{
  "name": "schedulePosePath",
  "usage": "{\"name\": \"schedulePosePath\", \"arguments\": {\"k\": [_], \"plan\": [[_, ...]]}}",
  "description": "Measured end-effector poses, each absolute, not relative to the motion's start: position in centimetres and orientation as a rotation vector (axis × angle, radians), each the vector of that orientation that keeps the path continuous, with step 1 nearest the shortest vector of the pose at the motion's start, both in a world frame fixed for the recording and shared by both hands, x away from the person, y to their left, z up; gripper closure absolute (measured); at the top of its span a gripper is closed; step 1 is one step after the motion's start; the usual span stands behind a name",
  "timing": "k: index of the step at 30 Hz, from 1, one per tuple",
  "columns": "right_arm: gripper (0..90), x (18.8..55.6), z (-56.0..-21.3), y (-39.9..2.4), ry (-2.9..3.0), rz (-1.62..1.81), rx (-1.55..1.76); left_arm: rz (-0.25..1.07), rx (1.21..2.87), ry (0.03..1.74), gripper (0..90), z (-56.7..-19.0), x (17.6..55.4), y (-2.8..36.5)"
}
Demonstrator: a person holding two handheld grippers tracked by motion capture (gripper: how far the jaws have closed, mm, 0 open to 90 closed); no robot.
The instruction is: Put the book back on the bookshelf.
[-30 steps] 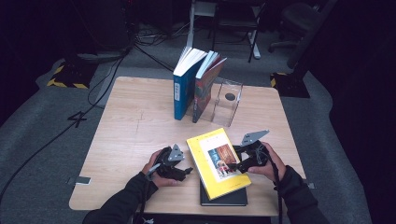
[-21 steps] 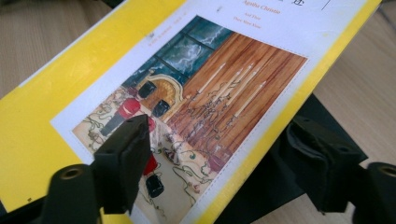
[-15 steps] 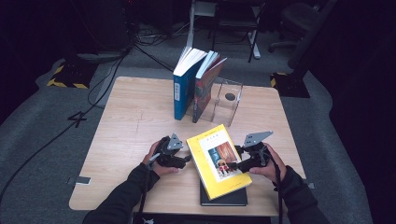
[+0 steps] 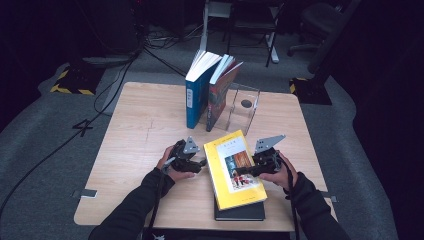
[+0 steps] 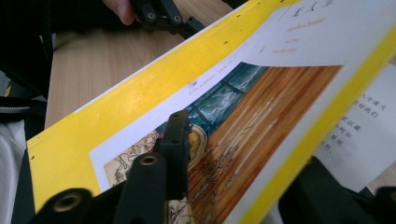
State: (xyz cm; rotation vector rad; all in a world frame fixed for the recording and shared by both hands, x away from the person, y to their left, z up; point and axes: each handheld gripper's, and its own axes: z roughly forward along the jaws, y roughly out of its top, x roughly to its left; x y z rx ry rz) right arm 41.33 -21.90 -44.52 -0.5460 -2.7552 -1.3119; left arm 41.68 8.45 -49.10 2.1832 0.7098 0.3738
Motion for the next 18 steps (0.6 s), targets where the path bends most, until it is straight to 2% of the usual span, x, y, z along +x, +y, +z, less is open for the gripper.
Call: {"name": "schedulePosePath", "arguments": {"k": [2, 3, 4, 5, 6, 7, 10, 13, 16, 18], "plan": [[74.0, 41.3, -44.5, -22.1, -2.739, -1.344, -0.548, 0.365, 2.17, 0.708, 37.7, -49.0, 41.8, 8.4], [76.8, 41.2, -44.5, -22.5, -2.727, -1.382, -0.538, 0.355, 2.163, 0.709, 44.2, -48.9, 42.0, 8.4], [77.2, 41.2, -44.4, -22.6, -2.726, -1.393, -0.535, 0.337, 2.161, 0.703, 44.9, -48.7, 42.3, 8.3], [77.2, 41.2, -44.4, -22.6, -2.726, -1.393, -0.535, 0.337, 2.161, 0.703, 51.0, -48.7, 42.3, 8.3], [77.3, 41.0, -44.3, -22.6, -2.729, -1.412, -0.527, 0.32, 2.151, 0.695, 51.0, -48.6, 42.3, 8.2], [77.6, 40.9, -44.2, -22.7, -2.732, -1.43, -0.523, 0.318, 2.148, 0.687, 57.4, -48.5, 42.4, 8.1], [78.0, 40.2, -43.4, -23.0, -2.757, -1.501, -0.508, 0.274, 2.117, 0.672, 60.8, -47.7, 43.0, 8.0], [78.2, 39.5, -42.8, -23.3, -2.782, -1.579, -0.508, 0.238, 2.078, 0.647, 67.9, -46.5, 43.4, 8.1], [77.2, 38.9, -42.2, -23.7, -2.788, -1.658, -0.493, 0.251, 2.065, 0.6, 75.3, -45.2, 43.3, 8.0], [75.9, 38.8, -42.0, -23.8, -2.787, -1.671, -0.483, 0.243, 2.058, 0.581, 76.7, -44.7, 43.3, 8.0]]}}
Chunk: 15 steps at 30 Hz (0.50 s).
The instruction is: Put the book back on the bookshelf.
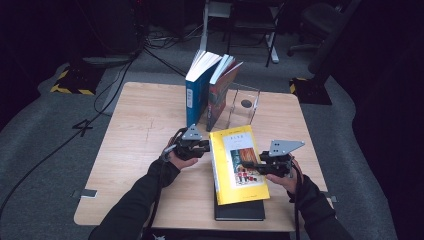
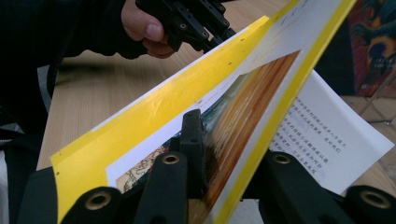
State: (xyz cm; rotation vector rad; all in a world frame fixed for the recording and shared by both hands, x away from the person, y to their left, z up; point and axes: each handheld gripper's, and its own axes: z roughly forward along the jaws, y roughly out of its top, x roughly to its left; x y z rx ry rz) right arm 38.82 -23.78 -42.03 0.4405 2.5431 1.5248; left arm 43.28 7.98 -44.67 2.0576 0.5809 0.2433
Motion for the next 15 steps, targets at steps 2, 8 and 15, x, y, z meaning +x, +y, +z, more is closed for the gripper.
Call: {"name": "schedulePosePath", "arguments": {"k": [2, 8, 15], "plan": [[68.0, 38.6, -41.7, -23.9, 2.55, 1.546, 0.405, 0.244, 2.051, 0.554, 81.2, -44.2, 43.1, 7.8], [64.8, 38.2, -40.8, -23.6, 2.581, 1.497, 0.33, 0.261, 2.029, 0.504, 89.8, -43.4, 43.1, 7.2], [71.7, 37.9, -40.3, -23.5, 2.559, 1.464, 0.306, 0.259, 1.989, 0.484, 90.0, -42.1, 43.3, 7.1]]}}
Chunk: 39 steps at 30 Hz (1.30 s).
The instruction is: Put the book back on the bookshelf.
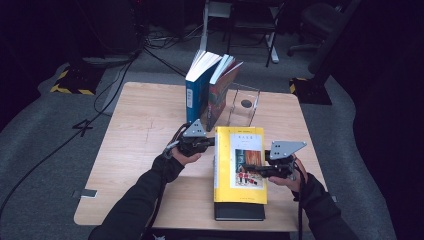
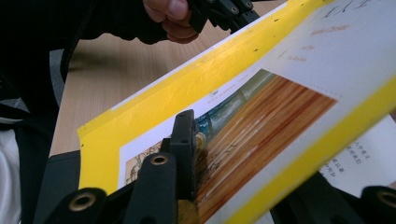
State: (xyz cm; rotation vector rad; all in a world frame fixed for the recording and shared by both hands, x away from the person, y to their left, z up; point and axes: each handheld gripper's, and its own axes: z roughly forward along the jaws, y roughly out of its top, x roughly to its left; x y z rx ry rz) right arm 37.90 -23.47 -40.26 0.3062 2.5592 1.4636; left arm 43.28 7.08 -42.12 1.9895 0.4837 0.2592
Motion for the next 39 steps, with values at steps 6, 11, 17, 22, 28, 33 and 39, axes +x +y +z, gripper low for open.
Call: {"name": "schedulePosePath", "arguments": {"k": [6, 11, 17, 22, 28, 33, 39], "plan": [[77.1, 37.5, -39.6, -23.3, 2.453, 1.448, 0.303, 0.296, 1.962, 0.459, 90.0, -39.5, 43.2, 7.1], [83.6, 36.7, -39.6, -23.3, 2.376, 1.423, 0.293, 0.314, 1.95, 0.404, 90.0, -37.6, 41.8, 7.2], [85.6, 35.2, -39.9, -23.3, 2.324, 1.428, 0.27, 0.345, 1.937, 0.387, 89.4, -37.1, 39.7, 7.5], [86.0, 33.6, -40.0, -23.2, 2.273, 1.41, 0.243, 0.341, 1.893, 0.405, 83.2, -37.3, 37.8, 8.4], [86.3, 32.6, -40.3, -23.5, 2.24, 1.424, 0.254, 0.336, 1.929, 0.389, 73.3, -38.4, 35.6, 9.2], [86.4, 32.1, -40.4, -23.7, 2.221, 1.421, 0.267, 0.319, 1.963, 0.386, 65.5, -39.4, 34.2, 9.0], [86.4, 31.8, -40.6, -23.8, 2.209, 1.42, 0.25, 0.257, 2.03, 0.365, 56.4, -41.3, 32.9, 8.1]]}}
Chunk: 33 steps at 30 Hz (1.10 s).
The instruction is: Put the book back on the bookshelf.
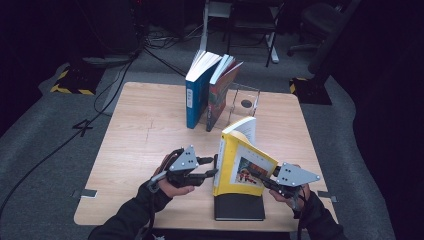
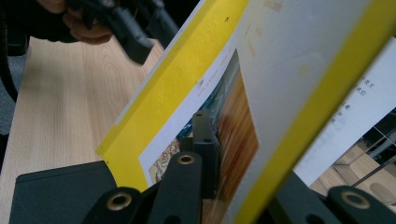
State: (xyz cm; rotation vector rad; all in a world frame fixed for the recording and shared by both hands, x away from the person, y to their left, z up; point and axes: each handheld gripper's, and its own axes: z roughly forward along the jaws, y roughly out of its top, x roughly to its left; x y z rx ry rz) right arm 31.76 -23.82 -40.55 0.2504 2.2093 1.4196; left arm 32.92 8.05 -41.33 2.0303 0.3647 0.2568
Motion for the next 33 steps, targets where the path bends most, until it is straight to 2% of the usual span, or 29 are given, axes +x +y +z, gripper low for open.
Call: {"name": "schedulePosePath", "arguments": {"k": [1, 6, 18, 24, 27, 29, 33], "plan": [[86.4, 31.7, -40.6, -23.8, 2.207, 1.421, 0.251, 0.246, 2.042, 0.362, 52.6, -41.7, 32.7, 7.7], [86.5, 31.5, -40.6, -23.9, 2.202, 1.42, 0.229, 0.275, 2.075, 0.346, 45.6, -43.4, 32.5, 5.8], [86.4, 30.8, -40.6, -24.1, 2.2, 1.442, 0.189, 0.268, 2.031, 0.337, 47.9, -44.4, 33.6, 3.9], [81.7, 30.3, -40.5, -24.8, 2.175, 1.425, 0.184, 0.227, 2.021, 0.25, 67.7, -44.0, 33.5, 4.2], [75.3, 30.2, -40.6, -25.5, 2.169, 1.434, 0.207, 0.263, 2.046, 0.196, 72.1, -43.9, 32.7, 3.9], [74.7, 30.1, -40.5, -25.7, 2.176, 1.443, 0.2, 0.267, 2.05, 0.189, 73.7, -43.9, 32.5, 3.9], [62.4, 29.2, -40.2, -26.8, 2.124, 1.413, 0.253, 0.272, 2.048, 0.21, 73.9, -44.0, 32.3, 3.9]]}}
